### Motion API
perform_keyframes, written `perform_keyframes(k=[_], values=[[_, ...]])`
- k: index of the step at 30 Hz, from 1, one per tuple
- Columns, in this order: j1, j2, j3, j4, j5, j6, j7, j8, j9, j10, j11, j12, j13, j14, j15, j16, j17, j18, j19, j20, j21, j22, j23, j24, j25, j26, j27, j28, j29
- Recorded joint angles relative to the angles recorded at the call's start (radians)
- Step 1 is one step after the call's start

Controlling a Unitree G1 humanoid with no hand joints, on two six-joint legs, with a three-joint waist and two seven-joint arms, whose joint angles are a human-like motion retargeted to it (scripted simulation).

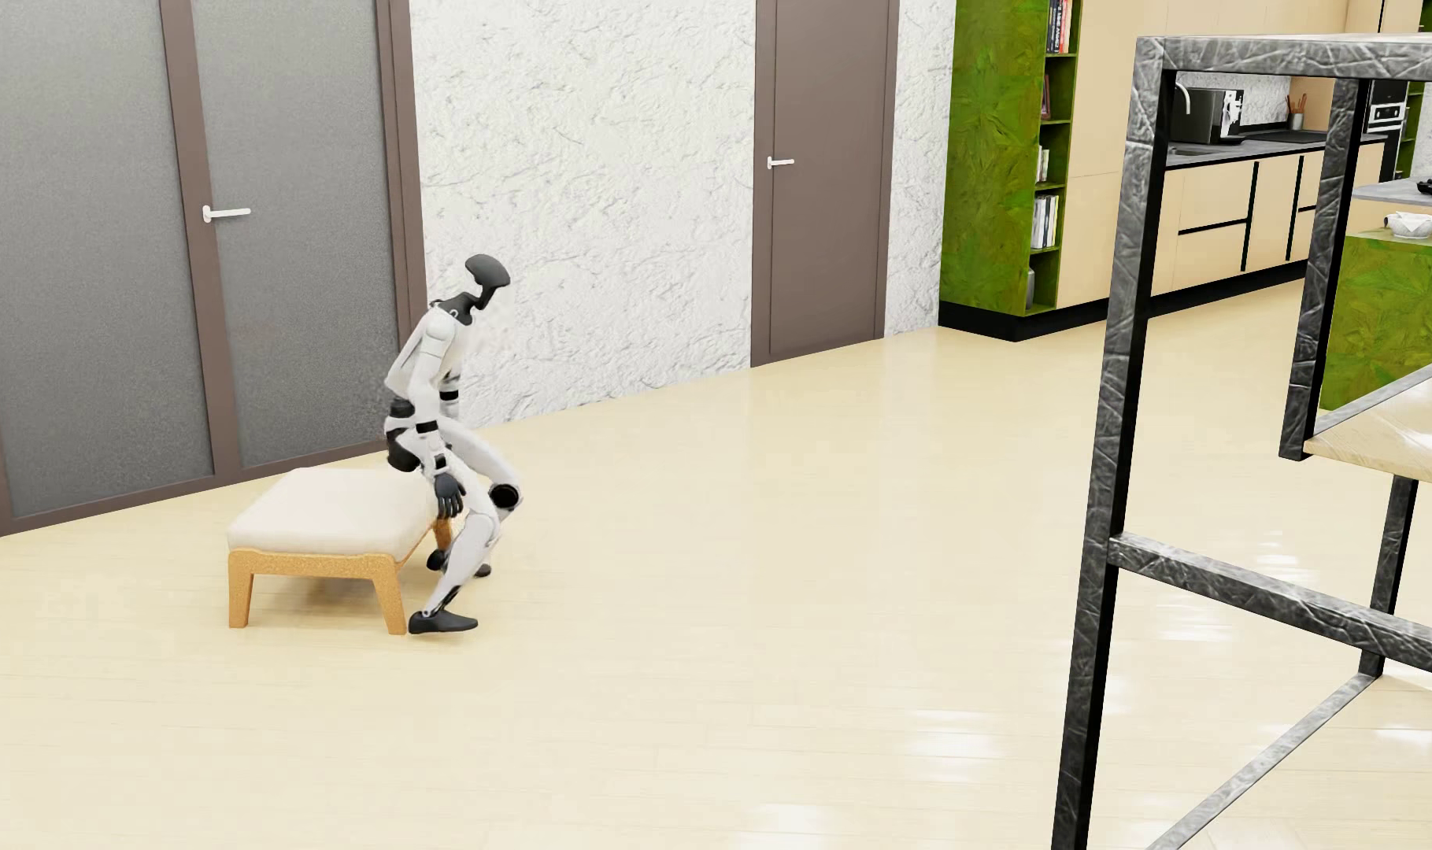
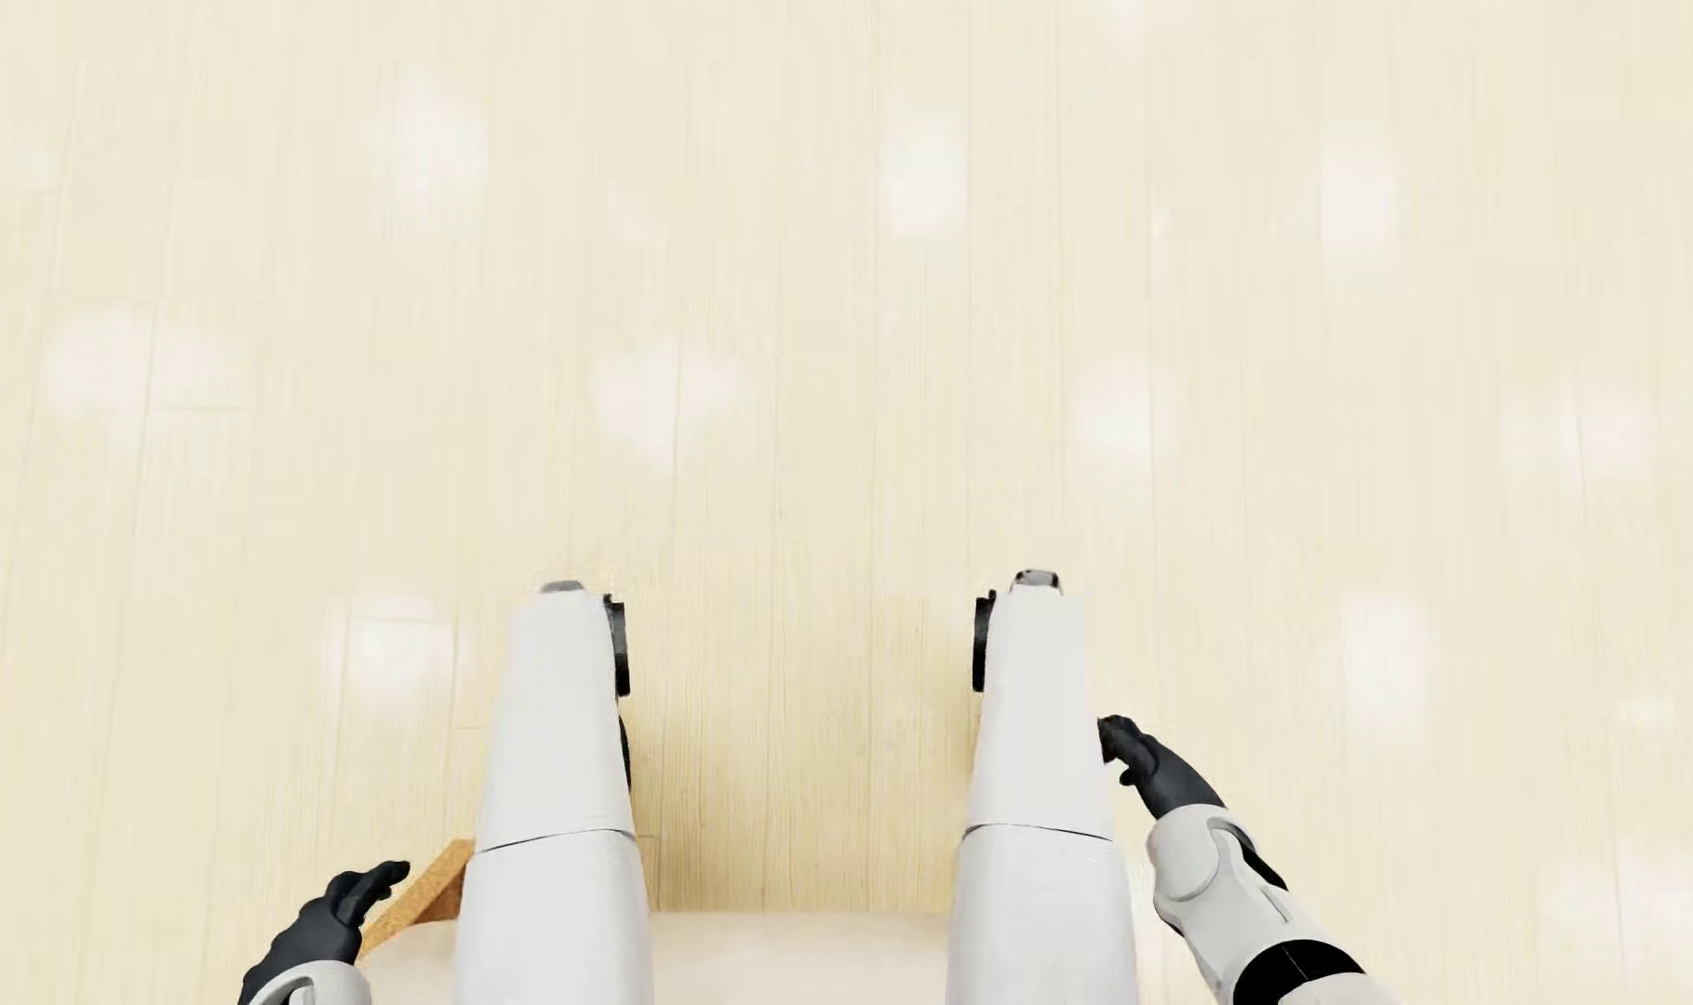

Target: Get off of the chair

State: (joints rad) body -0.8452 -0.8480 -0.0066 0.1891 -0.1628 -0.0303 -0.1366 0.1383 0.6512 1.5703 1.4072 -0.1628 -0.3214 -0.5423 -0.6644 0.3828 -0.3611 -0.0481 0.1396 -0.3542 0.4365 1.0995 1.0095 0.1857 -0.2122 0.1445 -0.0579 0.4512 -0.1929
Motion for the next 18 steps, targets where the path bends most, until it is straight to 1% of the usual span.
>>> perform_keyframes(k=[1, 2, 3, 4, 5, 6, 7, 8, 9, 10, 11, 12, 13, 14, 15, 16, 17, 18], values=[[0.054, 0.064, 0.0, -0.006, 0.012, 0.006, 0.008, -0.003, -0.031, -0.087, -0.1, 0.008, 0.005, 0.016, 0.035, -0.003, -0.002, -0.001, -0.016, 0.0, 0.003, 0.002, -0.004, 0.002, -0.005, -0.013, -0.003, -0.007, 0.002], [0.119, 0.133, 0.003, -0.018, 0.024, 0.011, 0.025, -0.007, -0.063, -0.184, -0.202, 0.015, 0.023, 0.037, 0.069, -0.01, -0.009, 0.016, -0.04, -0.015, -0.001, 0.007, -0.019, 0.001, -0.004, -0.004, -0.017, -0.004, 0.004], [0.204, 0.236, 0.004, -0.021, 0.042, 0.027, 0.045, -0.031, -0.095, -0.283, -0.316, 0.033, 0.054, 0.056, 0.104, -0.009, -0.019, 0.027, -0.077, -0.033, -0.012, 0.013, -0.026, 0.004, -0.013, 0.014, -0.023, -0.017, 0.019], [0.252, 0.275, -0.002, -0.05, 0.039, 0.015, 0.05, -0.011, -0.15, -0.378, -0.393, 0.033, 0.09, 0.074, 0.134, -0.013, -0.014, 0.031, -0.093, -0.043, -0.02, 0.026, -0.04, 0.003, -0.011, -0.011, -0.024, -0.035, 0.009], [0.352, 0.384, -0.015, -0.063, 0.047, 0.02, 0.062, -0.024, -0.173, -0.477, -0.479, 0.033, 0.119, 0.091, 0.169, -0.008, -0.006, 0.044, -0.123, -0.078, -0.038, 0.049, -0.021, -0.002, -0.027, -0.006, -0.039, -0.046, 0.034], [0.463, 0.435, -0.016, -0.062, 0.056, 0.033, 0.081, 0.018, -0.191, -0.574, -0.483, 0.023, 0.156, 0.1, 0.225, -0.029, -0.004, 0.046, -0.094, -0.091, -0.028, 0.07, -0.009, -0.01, -0.024, -0.011, -0.041, -0.059, 0.032], [0.5, 0.398, -0.032, -0.092, 0.042, 0.044, 0.076, 0.057, -0.247, -0.661, -0.434, 0.016, 0.193, 0.135, 0.304, -0.044, -0.004, 0.068, -0.05, -0.122, -0.053, 0.081, -0.006, 0.019, -0.028, 0.001, -0.04, -0.078, 0.041], [0.611, 0.398, -0.044, -0.092, 0.049, 0.045, 0.091, 0.076, -0.273, -0.78, -0.404, 0.018, 0.232, 0.148, 0.321, -0.051, 0.006, 0.068, -0.036, -0.112, -0.066, 0.058, -0.004, 0.017, -0.026, -0.002, -0.034, -0.077, 0.044], [0.682, 0.39, -0.062, -0.101, 0.044, 0.058, 0.131, 0.015, -0.287, -0.857, -0.398, 0.004, 0.249, 0.146, 0.312, -0.079, 0.012, 0.06, -0.043, -0.08, -0.078, 0.046, 0.014, 0.06, -0.073, -0.076, -0.038, -0.094, 0.032], [0.771, 0.394, -0.073, -0.103, 0.029, 0.054, 0.156, -0.002, -0.299, -0.959, -0.45, 0.0, 0.283, 0.161, 0.32, -0.076, 0.027, 0.049, -0.007, -0.087, -0.101, -0.002, 0.018, 0.083, -0.089, -0.085, -0.026, -0.127, 0.062], [0.847, 0.393, -0.086, -0.095, 0.026, 0.062, 0.179, -0.023, -0.318, -1.052, -0.537, -0.013, 0.31, 0.169, 0.371, -0.079, 0.041, 0.037, -0.013, -0.096, -0.119, -0.036, 0.033, 0.097, -0.087, -0.101, -0.041, -0.14, 0.063], [0.929, 0.393, -0.098, -0.103, 0.016, 0.067, 0.196, -0.033, -0.331, -1.148, -0.644, -0.024, 0.34, 0.187, 0.41, -0.084, 0.047, 0.037, 0.006, -0.111, -0.119, -0.081, 0.049, 0.112, -0.091, -0.116, -0.031, -0.153, 0.074], [0.984, 0.398, -0.108, -0.101, 0.012, 0.075, 0.2, -0.044, -0.343, -1.208, -0.767, -0.052, 0.356, 0.198, 0.441, -0.097, 0.06, 0.039, -0.013, -0.135, -0.136, -0.102, 0.077, 0.123, -0.1, -0.128, -0.029, -0.155, 0.092], [1.057, 0.398, -0.115, -0.111, 0.035, 0.068, 0.212, -0.054, -0.362, -1.285, -0.864, -0.066, 0.385, 0.207, 0.483, -0.103, 0.07, 0.035, -0.049, -0.162, -0.142, -0.131, 0.093, 0.143, -0.101, -0.129, -0.035, -0.141, 0.101], [1.143, 0.408, -0.123, -0.127, 0.042, 0.059, 0.229, -0.06, -0.373, -1.375, -0.952, -0.093, 0.41, 0.217, 0.467, -0.112, 0.079, 0.025, -0.114, -0.174, -0.148, -0.157, 0.108, 0.156, -0.108, -0.131, -0.029, -0.139, 0.103], [1.228, 0.424, -0.131, -0.128, 0.054, 0.055, 0.234, -0.077, -0.386, -1.471, -1.036, -0.121, 0.42, 0.239, 0.465, -0.118, 0.087, 0.014, -0.161, -0.191, -0.15, -0.177, 0.125, 0.143, -0.103, -0.149, -0.039, -0.133, 0.103], [1.262, 0.427, -0.139, -0.123, 0.068, 0.059, 0.254, -0.091, -0.409, -1.482, -1.078, -0.136, 0.432, 0.254, 0.459, -0.123, 0.101, 0.015, -0.189, -0.196, -0.178, -0.197, 0.138, 0.149, -0.092, -0.143, -0.03, -0.13, 0.1], [1.277, 0.417, -0.148, -0.121, 0.067, 0.059, 0.27, -0.101, -0.431, -1.476, -1.053, -0.147, 0.443, 0.253, 0.416, -0.128, 0.105, 0.019, -0.199, -0.202, -0.202, -0.211, 0.14, 0.155, -0.102, -0.141, -0.023, -0.133, 0.098]])
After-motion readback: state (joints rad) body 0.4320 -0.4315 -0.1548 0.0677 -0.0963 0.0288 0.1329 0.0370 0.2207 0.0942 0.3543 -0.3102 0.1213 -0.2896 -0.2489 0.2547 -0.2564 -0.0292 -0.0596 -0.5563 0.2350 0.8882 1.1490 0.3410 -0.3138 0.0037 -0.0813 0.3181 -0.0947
